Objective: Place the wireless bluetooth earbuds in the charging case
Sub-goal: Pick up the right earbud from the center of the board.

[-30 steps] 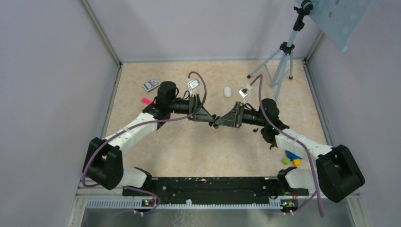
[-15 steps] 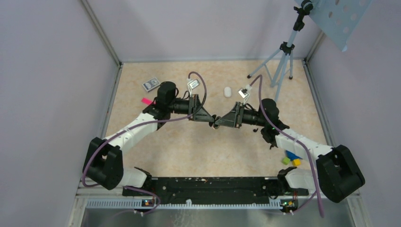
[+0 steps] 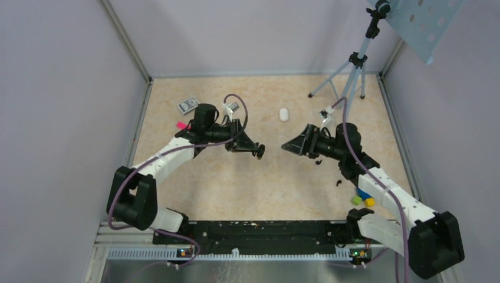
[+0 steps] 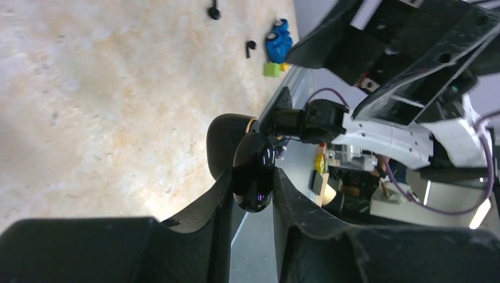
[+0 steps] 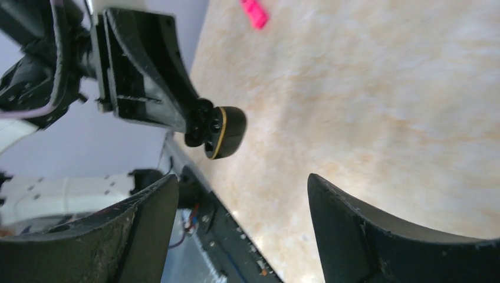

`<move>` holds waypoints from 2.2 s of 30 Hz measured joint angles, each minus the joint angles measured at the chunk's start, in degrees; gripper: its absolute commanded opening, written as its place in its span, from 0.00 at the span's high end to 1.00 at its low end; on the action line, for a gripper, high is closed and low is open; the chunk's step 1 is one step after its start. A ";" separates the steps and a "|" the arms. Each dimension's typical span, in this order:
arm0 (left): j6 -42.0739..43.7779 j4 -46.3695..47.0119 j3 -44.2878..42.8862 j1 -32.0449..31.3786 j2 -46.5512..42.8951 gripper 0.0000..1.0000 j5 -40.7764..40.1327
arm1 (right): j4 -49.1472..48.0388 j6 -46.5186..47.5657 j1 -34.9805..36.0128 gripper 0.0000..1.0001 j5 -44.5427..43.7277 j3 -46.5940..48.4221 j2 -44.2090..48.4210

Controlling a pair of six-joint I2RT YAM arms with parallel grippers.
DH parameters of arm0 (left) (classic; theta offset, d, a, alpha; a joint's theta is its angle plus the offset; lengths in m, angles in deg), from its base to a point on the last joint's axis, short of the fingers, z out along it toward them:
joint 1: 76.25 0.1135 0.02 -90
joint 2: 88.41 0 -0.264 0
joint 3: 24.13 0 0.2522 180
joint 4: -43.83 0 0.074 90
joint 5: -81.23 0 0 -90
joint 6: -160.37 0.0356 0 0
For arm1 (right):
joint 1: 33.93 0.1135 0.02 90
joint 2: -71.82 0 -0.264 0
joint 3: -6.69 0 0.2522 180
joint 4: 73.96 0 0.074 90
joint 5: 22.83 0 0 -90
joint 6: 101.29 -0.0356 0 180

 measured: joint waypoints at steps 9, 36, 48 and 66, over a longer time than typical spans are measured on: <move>2.38 -3.65 0.00 0.98 0.37 1.00 -3.61 | 32.81 8.07 -7.58 0.48 -32.02 6.19 6.23; 3.10 -1.64 3.80 0.15 0.35 1.00 -3.50 | 52.87 -2.49 -11.76 0.62 -55.91 0.74 0.35; 2.51 0.48 4.00 -0.70 0.52 1.00 -3.15 | 48.04 -2.86 -12.17 0.68 -49.72 -3.43 -2.12; 2.43 0.42 4.00 -1.60 1.22 1.00 -3.02 | 45.20 -2.62 -14.80 0.84 -48.41 -4.48 -1.97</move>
